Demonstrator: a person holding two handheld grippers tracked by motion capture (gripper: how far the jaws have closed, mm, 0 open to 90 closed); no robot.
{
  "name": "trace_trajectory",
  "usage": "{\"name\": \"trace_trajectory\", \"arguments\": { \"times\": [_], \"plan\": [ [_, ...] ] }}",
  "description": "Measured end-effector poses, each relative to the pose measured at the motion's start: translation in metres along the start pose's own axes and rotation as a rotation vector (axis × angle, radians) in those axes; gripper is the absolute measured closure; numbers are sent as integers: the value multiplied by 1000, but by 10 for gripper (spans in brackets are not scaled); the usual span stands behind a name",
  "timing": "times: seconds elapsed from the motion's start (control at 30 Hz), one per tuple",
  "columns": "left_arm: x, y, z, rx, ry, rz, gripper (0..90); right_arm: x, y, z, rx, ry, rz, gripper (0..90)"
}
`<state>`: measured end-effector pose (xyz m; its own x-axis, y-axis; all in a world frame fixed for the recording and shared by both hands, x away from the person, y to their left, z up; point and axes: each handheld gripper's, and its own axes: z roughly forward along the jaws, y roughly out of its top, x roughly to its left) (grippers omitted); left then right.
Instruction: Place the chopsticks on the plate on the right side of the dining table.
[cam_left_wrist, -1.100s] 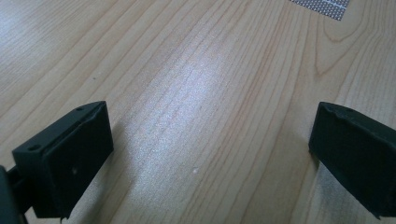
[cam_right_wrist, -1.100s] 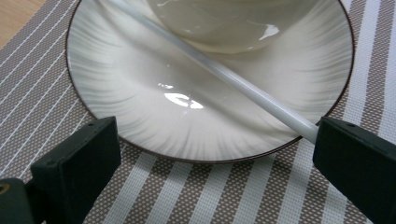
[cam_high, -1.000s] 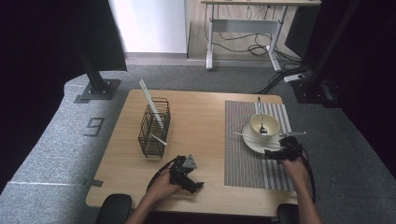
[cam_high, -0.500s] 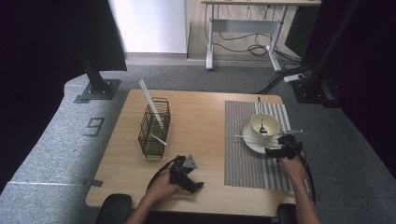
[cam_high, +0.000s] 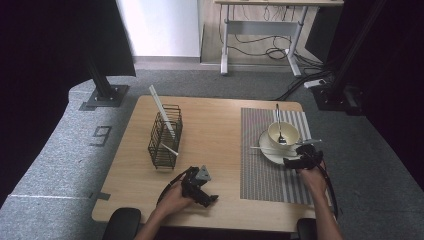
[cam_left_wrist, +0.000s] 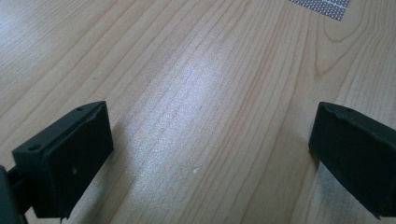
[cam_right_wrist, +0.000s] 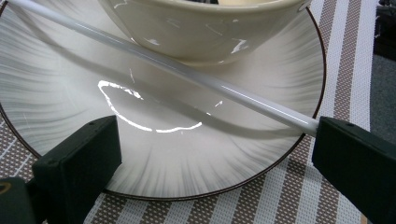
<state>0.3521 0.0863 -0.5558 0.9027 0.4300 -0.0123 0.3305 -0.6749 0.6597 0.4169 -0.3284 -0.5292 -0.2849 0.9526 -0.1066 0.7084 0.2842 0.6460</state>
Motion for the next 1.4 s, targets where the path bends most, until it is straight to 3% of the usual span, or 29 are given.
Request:
{"name": "trace_trajectory", "arguments": {
  "times": [0.37,0.77,1.07,1.3,1.4],
  "plan": [
    [0,0,0,3,0,3,0,-1,-1,2,-1,-9,9,14],
    [0,0,0,1,0,1,0,-2,-8,-20,-28,35,25,6],
    [0,0,0,2,0,2,0,11,-18,-48,-12,76,-46,0],
    [0,0,0,1,0,1,0,28,-26,-78,-62,108,-90,0],
    [0,0,0,2,0,1,0,35,-29,-90,-86,133,-78,0]
  ]
}}
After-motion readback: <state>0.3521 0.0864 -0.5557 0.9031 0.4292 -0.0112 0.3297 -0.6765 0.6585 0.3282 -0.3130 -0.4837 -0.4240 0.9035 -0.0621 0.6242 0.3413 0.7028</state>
